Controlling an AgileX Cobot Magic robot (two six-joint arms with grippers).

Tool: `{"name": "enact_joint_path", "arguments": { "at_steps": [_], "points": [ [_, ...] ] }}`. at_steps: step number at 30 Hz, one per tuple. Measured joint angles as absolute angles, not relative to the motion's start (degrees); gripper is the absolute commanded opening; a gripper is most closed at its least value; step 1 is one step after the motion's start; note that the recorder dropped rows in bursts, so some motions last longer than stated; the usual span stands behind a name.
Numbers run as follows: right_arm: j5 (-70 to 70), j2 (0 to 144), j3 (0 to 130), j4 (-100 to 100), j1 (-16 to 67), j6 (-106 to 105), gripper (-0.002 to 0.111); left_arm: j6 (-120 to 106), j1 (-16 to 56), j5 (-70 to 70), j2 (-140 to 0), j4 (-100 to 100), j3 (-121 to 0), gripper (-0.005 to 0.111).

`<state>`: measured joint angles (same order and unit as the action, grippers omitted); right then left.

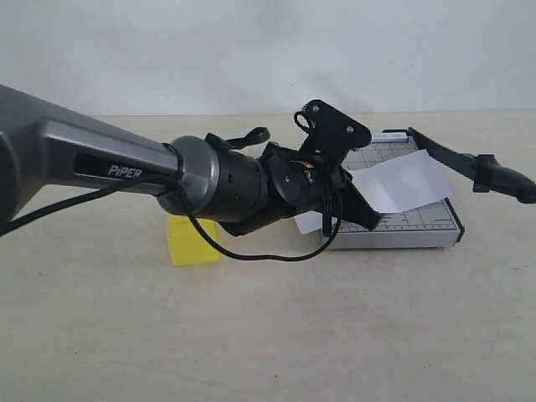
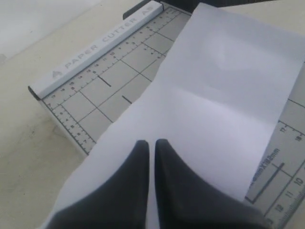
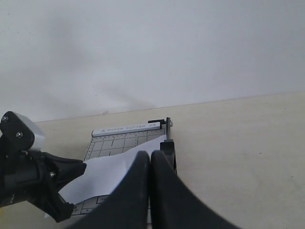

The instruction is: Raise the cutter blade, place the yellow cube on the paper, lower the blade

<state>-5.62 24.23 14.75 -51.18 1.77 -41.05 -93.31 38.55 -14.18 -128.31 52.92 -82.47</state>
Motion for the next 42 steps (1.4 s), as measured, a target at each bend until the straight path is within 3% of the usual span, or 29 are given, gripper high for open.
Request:
{"name": "enact_joint_path", "arguments": {
  "at_steps": [42],
  "points": [
    [-5.62,24.23,14.75,-51.18,1.77,-41.05,0.0,-96.67,37.21,-15.13,-132.02,52.33,-85.05,0.005]
  ]
}}
